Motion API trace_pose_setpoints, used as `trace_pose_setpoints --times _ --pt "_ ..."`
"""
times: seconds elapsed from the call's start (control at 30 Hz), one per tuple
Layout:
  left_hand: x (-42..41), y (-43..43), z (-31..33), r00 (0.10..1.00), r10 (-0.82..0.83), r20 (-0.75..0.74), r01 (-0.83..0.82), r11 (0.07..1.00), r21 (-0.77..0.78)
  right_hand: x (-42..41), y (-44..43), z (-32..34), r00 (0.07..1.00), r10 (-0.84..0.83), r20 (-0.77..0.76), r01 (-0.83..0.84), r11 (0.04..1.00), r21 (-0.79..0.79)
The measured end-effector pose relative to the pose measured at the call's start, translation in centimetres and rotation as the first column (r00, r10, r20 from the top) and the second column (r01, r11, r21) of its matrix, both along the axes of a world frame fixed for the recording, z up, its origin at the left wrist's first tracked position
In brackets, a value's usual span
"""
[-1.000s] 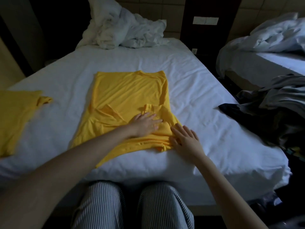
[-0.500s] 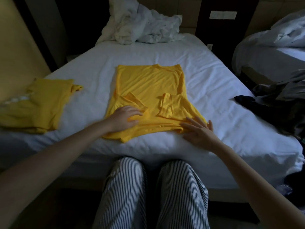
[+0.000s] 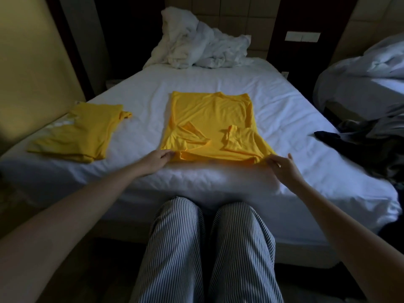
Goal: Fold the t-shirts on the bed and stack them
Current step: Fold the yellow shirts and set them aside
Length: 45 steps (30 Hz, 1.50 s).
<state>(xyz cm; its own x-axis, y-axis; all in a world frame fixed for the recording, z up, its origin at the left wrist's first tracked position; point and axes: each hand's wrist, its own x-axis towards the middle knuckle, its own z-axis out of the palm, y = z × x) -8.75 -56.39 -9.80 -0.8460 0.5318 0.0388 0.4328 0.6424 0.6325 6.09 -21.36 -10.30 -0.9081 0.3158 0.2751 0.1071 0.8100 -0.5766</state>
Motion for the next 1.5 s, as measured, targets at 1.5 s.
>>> trace_pose_setpoints --times 1.5 --pt "-27.0 8.3 4.4 0.954 0.297 0.05 -0.299 0.952 0.064 -30.9 5.3 5.9 0.977 -0.068 0.202 -0.058 0.827 0.559"
